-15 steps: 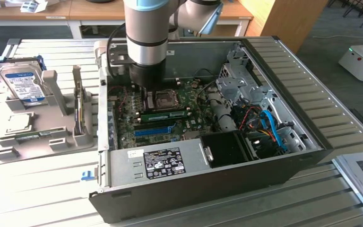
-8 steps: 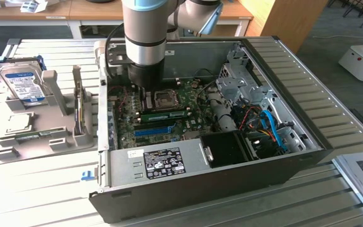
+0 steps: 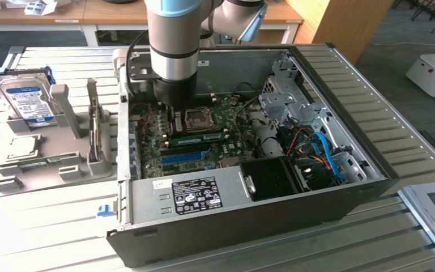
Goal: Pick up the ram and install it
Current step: 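Press down the ram until it locks into place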
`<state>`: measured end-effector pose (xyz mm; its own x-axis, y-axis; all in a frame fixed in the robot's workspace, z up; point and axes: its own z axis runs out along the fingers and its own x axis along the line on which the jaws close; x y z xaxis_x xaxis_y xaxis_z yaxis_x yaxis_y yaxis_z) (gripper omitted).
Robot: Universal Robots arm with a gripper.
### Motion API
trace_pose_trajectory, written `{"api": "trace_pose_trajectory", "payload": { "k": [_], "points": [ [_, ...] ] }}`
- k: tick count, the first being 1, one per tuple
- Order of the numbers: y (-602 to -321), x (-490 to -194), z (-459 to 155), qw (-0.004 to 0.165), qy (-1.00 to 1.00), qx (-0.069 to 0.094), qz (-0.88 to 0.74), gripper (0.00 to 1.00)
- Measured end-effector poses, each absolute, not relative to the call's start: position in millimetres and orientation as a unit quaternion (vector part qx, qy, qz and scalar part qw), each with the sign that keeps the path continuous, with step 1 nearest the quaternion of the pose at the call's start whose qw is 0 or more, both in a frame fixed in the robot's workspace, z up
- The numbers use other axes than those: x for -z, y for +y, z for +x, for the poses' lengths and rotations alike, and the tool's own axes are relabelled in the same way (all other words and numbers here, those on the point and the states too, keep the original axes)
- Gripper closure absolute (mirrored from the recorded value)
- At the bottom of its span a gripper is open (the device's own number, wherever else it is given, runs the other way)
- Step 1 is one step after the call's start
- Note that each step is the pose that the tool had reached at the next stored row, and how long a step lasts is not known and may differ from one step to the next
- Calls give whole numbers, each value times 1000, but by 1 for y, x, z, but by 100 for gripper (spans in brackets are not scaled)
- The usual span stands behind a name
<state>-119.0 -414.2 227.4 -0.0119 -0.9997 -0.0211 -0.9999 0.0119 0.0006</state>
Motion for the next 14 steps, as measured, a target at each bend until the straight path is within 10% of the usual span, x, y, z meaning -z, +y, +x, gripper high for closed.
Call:
{"api": "trace_pose_trajectory", "payload": {
  "k": [14],
  "points": [
    [-414, -224, -119, 8, 711, -7, -703, 90]
  ]
}}
